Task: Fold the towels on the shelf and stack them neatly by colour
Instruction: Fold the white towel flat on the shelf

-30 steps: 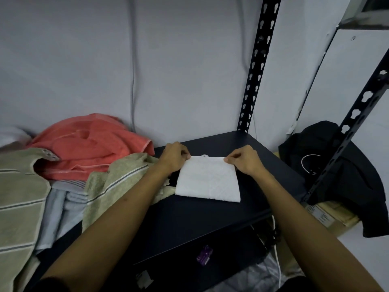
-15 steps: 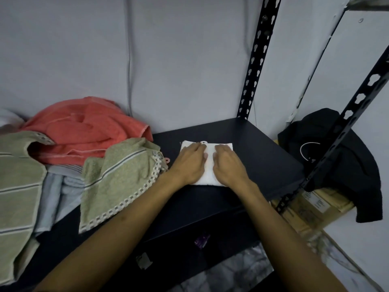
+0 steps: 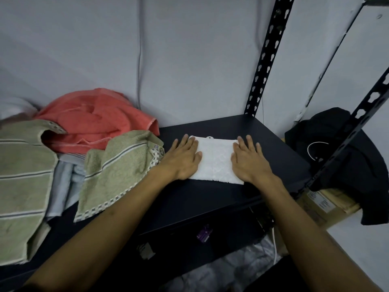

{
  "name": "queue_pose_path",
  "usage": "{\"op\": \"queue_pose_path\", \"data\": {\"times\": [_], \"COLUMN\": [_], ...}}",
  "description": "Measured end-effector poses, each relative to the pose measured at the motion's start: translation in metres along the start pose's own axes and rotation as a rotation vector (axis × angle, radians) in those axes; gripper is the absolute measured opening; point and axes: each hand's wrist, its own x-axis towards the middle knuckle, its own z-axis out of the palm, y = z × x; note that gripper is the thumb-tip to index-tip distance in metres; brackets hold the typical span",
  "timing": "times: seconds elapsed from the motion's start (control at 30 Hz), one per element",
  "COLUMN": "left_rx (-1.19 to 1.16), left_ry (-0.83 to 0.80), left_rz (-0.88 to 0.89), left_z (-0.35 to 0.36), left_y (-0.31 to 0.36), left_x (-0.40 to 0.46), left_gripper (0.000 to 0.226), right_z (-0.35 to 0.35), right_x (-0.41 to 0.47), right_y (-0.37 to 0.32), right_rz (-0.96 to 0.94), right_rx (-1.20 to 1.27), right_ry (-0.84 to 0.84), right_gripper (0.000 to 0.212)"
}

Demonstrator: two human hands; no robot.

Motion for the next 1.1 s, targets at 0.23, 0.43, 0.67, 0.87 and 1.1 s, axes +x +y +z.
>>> {"op": "queue_pose_path", "data": {"times": [0.23, 0.43, 0.67, 0.87, 1.1], "left_rx": [-0.077, -0.091, 0.093, -0.162, -0.281], "left_ry": [0.014, 0.018, 0.540, 0.099, 0.422], "left_rz": [-0.054, -0.020, 0.092, 0.389, 0.402], "left_z": [0.010, 0.008, 0.001, 0.016, 0.032], "left_y": [0.011, 0.007, 0.027, 0.056, 0.058], "left_x": [0.015, 0.008, -0.013, -0.093, -0.116], "left_gripper": [0.058, 0.059, 0.048, 0.081, 0.035], "right_z": [0.014, 0.007, 0.011, 0.025, 0.027], "right_x": [0.005, -0.026, -0.102, -0.131, -0.131], "right_y": [-0.040, 0.008, 0.012, 0.024, 0.023], "right_rz": [-0.140, -0.168, -0.393, -0.509, -0.478], "right_rx": [0.096, 0.126, 0.090, 0.101, 0.167], "right_ry": [-0.080, -0.094, 0.110, 0.285, 0.421], "right_gripper": [0.058, 0.064, 0.083, 0.063, 0.049]}}
